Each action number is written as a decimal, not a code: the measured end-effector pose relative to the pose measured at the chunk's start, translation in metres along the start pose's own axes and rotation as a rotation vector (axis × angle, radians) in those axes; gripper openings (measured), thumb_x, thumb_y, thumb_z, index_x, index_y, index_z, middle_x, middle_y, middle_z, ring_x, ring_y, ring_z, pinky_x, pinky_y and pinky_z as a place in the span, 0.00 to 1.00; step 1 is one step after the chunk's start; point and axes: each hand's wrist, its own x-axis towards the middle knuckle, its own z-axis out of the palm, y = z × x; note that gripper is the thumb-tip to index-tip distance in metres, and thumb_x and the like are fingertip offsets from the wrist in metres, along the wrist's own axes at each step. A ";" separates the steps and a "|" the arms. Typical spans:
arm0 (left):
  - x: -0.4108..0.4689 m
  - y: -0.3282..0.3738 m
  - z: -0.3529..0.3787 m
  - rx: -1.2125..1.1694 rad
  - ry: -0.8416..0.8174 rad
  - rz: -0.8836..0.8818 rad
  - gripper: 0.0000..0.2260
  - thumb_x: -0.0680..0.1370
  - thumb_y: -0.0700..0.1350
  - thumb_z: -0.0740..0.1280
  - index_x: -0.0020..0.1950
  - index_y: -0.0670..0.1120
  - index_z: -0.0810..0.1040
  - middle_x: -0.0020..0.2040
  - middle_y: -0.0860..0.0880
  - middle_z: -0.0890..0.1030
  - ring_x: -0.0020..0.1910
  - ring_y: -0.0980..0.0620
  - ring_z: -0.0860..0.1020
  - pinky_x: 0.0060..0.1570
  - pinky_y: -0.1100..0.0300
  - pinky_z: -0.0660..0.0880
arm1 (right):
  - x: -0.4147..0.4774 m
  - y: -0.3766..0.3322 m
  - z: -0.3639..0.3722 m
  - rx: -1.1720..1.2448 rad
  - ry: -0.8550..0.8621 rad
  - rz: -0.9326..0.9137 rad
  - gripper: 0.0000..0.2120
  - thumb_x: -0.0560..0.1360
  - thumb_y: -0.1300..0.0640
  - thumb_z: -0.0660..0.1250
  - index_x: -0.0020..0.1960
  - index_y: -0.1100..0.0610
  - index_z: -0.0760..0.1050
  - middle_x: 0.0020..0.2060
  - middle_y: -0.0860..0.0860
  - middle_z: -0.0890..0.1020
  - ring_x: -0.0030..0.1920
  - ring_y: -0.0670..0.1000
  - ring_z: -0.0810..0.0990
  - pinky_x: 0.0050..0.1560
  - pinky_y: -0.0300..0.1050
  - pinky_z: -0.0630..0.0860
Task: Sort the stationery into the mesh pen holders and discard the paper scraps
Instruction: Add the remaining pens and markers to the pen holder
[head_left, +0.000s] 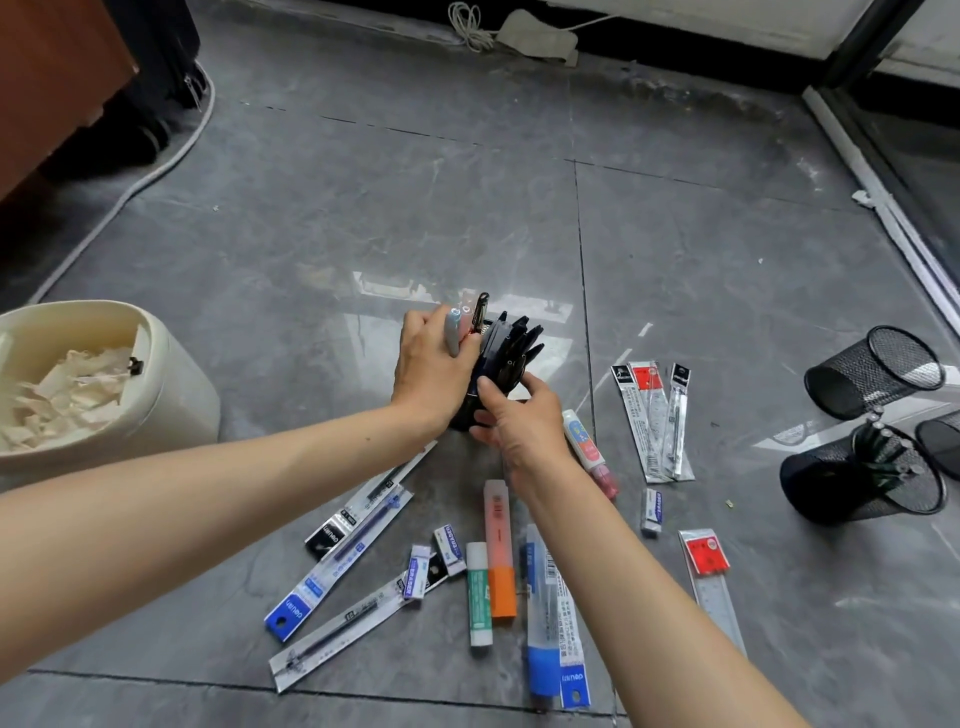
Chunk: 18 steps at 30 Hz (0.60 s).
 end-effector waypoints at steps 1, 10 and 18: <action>0.000 -0.001 0.000 -0.008 -0.028 0.007 0.06 0.77 0.46 0.64 0.46 0.48 0.68 0.49 0.49 0.66 0.50 0.51 0.69 0.48 0.61 0.65 | -0.001 -0.001 0.000 0.012 -0.004 0.017 0.27 0.74 0.60 0.69 0.71 0.59 0.64 0.45 0.55 0.79 0.38 0.50 0.78 0.30 0.39 0.76; -0.006 -0.010 -0.007 -0.036 -0.240 0.107 0.12 0.77 0.45 0.64 0.59 0.48 0.72 0.60 0.50 0.64 0.65 0.52 0.63 0.65 0.63 0.60 | -0.006 -0.005 -0.002 0.042 -0.067 0.006 0.16 0.75 0.58 0.69 0.62 0.57 0.73 0.48 0.57 0.80 0.37 0.50 0.77 0.32 0.40 0.77; -0.011 -0.025 -0.020 0.023 -0.153 0.225 0.27 0.78 0.49 0.62 0.75 0.47 0.57 0.62 0.51 0.58 0.63 0.57 0.57 0.66 0.72 0.51 | -0.010 -0.005 -0.003 0.019 -0.079 -0.043 0.11 0.77 0.60 0.66 0.59 0.56 0.74 0.41 0.53 0.78 0.36 0.50 0.77 0.30 0.37 0.77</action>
